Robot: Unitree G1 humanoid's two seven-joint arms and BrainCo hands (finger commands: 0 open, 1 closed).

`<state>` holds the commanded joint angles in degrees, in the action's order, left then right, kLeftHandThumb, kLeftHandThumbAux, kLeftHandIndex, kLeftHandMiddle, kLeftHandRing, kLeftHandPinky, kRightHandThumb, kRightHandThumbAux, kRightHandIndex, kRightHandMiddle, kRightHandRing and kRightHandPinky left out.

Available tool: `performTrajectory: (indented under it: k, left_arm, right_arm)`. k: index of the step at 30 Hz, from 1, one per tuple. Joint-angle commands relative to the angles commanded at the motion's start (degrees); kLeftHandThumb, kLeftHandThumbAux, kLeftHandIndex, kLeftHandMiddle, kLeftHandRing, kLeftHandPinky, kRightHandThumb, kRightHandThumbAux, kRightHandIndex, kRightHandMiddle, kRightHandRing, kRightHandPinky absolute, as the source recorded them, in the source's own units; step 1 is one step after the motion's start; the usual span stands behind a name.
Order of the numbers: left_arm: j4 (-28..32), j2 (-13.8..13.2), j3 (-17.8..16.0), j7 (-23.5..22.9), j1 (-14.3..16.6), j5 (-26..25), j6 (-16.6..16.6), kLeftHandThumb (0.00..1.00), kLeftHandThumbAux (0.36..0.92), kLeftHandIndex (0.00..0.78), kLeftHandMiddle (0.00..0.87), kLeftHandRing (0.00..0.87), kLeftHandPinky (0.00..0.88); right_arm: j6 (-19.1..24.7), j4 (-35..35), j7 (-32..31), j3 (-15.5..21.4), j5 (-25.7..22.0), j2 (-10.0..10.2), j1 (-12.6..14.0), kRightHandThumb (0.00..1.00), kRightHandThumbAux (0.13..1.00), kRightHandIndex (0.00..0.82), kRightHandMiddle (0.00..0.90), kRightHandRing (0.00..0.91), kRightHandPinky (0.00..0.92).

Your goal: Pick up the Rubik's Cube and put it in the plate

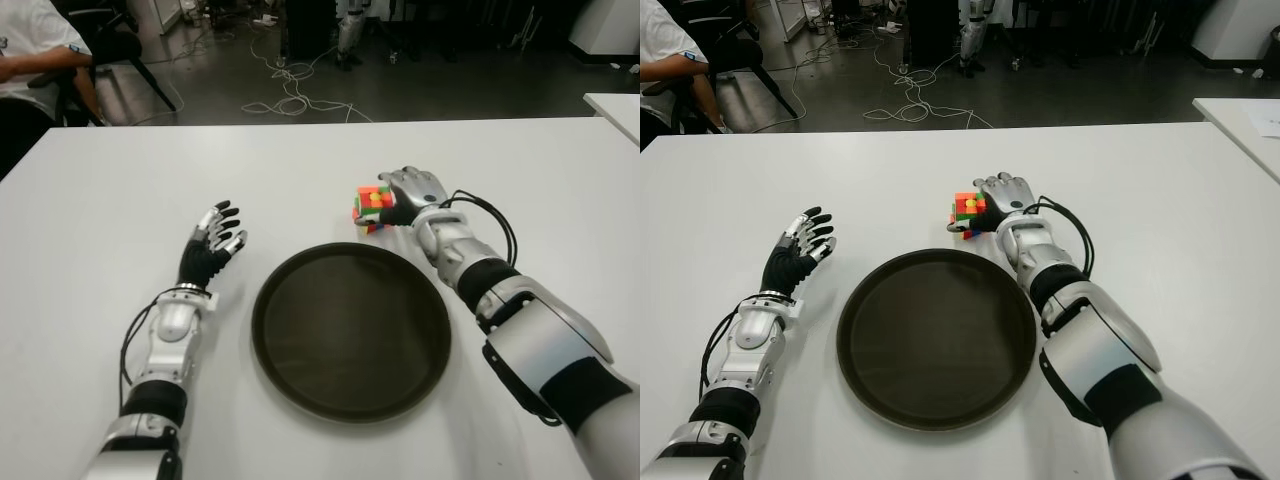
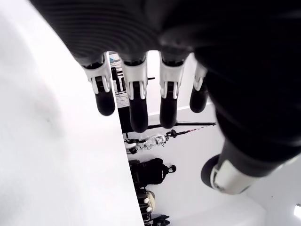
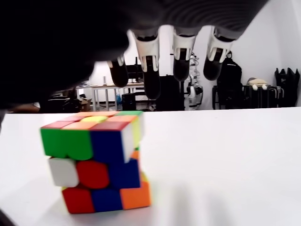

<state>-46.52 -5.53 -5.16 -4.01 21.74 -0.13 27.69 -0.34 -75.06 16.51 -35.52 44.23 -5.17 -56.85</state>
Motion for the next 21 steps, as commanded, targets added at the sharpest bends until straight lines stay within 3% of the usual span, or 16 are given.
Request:
performTrajectory:
  k: [21]
  left_arm:
    - [-0.05,0.07,0.6,1.06,0.11,1.57,0.85,0.054,0.711,0.124,0.19,0.163,0.14]
  right_arm:
    - [0.32,0.11,1.01,-1.85,0.93,0.94,0.71,0.007,0.327,0.0,0.0,0.0,0.0]
